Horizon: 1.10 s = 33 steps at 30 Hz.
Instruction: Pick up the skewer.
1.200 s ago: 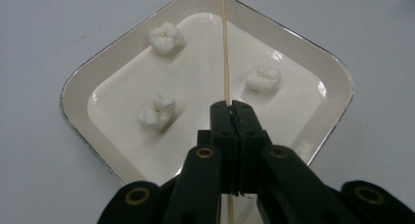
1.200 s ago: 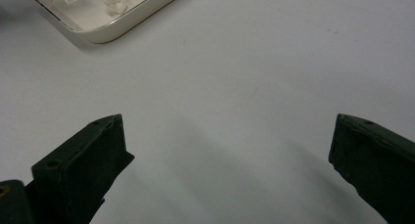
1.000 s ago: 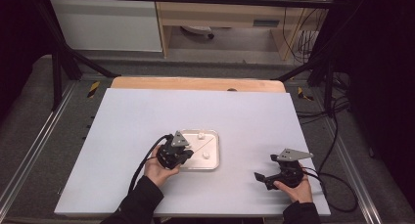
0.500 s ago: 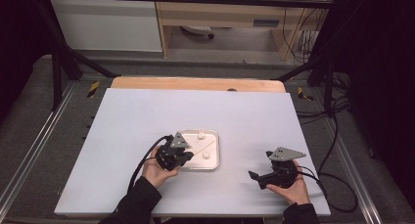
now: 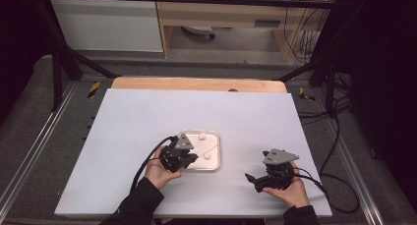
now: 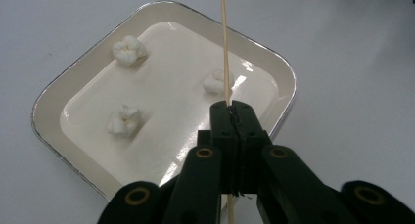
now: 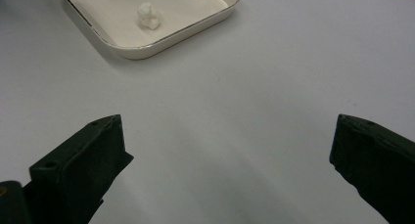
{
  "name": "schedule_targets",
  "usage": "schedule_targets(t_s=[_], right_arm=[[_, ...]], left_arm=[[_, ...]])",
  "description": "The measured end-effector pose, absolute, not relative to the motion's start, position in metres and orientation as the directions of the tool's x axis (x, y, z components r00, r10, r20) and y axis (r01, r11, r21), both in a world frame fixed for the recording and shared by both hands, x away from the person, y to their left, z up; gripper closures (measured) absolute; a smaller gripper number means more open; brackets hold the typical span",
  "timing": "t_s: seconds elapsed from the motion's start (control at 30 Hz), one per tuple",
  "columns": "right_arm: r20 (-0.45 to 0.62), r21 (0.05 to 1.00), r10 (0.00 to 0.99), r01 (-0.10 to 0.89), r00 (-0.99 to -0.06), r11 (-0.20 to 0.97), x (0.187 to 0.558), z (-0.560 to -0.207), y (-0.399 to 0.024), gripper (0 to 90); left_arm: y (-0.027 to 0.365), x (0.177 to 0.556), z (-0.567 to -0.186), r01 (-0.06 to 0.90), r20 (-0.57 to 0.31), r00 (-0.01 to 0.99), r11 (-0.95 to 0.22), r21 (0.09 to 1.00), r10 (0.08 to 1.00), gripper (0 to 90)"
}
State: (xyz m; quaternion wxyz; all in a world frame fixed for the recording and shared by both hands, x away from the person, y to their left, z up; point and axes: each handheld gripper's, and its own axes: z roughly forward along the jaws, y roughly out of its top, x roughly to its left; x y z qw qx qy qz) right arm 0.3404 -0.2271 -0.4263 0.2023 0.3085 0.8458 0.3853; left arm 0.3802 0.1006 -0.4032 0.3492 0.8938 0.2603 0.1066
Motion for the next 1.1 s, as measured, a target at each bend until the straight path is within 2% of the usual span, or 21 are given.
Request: schedule_targets(t_s=[0.8, 1.1], right_arm=[[-0.292, 0.691, 0.556, 0.23, -0.778, 0.686, 0.335, -0.414, -0.194, 3.1], [-0.377, 0.634, 0.47, 0.147, -0.798, 0.759, 0.333, -0.41, -0.187, 8.4]], left_arm=[[0.061, 0.375, -0.391, 0.318, 0.039, 0.894, -0.695, 0.645, 0.446, 88.7], [0.044, 0.37, -0.389, 0.284, 0.04, 0.916, -0.719, 0.634, 0.398, 88.7]])
